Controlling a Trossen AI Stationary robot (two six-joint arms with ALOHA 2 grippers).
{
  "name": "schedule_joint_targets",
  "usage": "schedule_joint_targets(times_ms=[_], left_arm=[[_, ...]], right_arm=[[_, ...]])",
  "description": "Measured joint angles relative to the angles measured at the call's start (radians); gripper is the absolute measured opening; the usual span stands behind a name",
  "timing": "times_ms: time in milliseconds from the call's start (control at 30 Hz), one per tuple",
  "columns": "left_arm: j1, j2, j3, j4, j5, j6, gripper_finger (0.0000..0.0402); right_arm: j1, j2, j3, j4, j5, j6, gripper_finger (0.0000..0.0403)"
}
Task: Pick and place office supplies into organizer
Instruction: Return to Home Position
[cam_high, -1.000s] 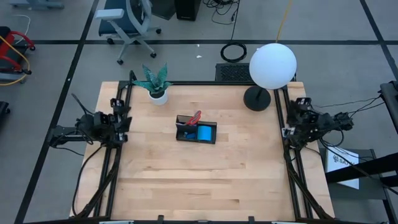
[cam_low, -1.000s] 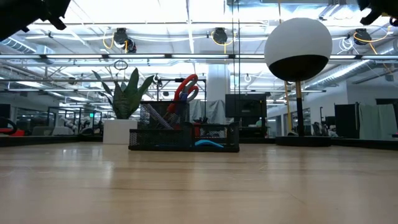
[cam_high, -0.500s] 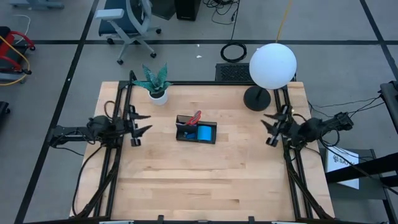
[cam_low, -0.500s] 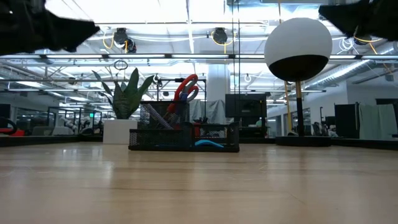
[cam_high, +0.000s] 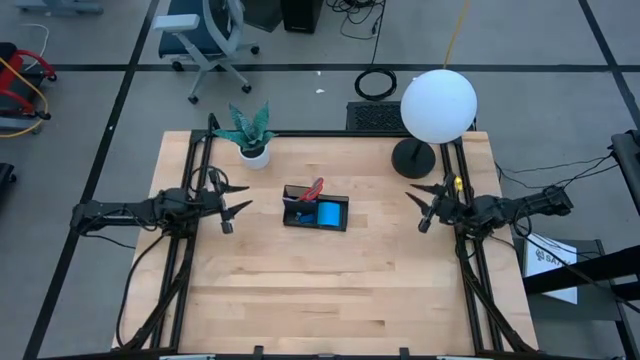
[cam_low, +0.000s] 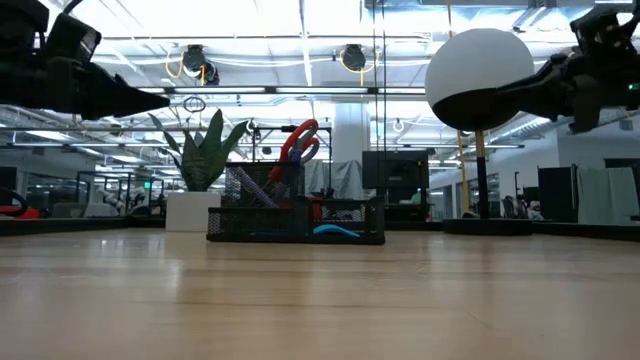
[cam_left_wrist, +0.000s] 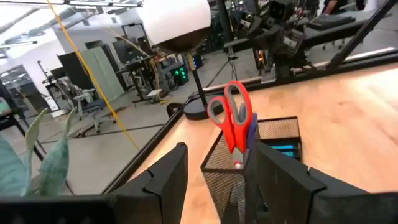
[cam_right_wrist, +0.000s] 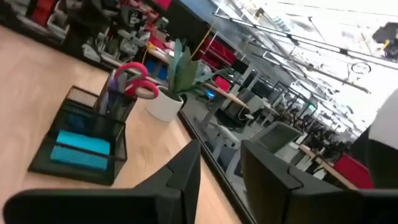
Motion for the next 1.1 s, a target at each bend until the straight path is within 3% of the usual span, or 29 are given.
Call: schedule_joint_targets(times_ms=[100, 433, 533, 900, 1100], left_arm=[[0.000, 0.019, 0.000, 0.000, -0.012, 0.003, 0.0189], [0.000, 0.041, 0.000, 0.000, -0.014, -0.005, 0.0189], [0.000, 0.040, 0.000, 0.000, -0.014, -0.036, 0.0189], [0.000, 0.041, 0.000, -0.002, -0.004, -0.139, 0.0189], [0.000, 0.041, 0.000, -0.026, 0.156, -0.088, 0.0189]], right_arm=[[-0.016, -0.001, 0.000, 0.003, -0.052, 0.045, 0.0105], [-0.062, -0.001, 0.000, -0.016, -0.503, 0.241, 0.0105], [-0.080, 0.000, 0.000, -0.042, -0.590, 0.281, 0.0105], [-0.108, 0.011, -0.001, -0.044, -0.607, 0.229, 0.0105], [-0.108, 0.011, -0.001, -0.044, -0.607, 0.232, 0.0105]])
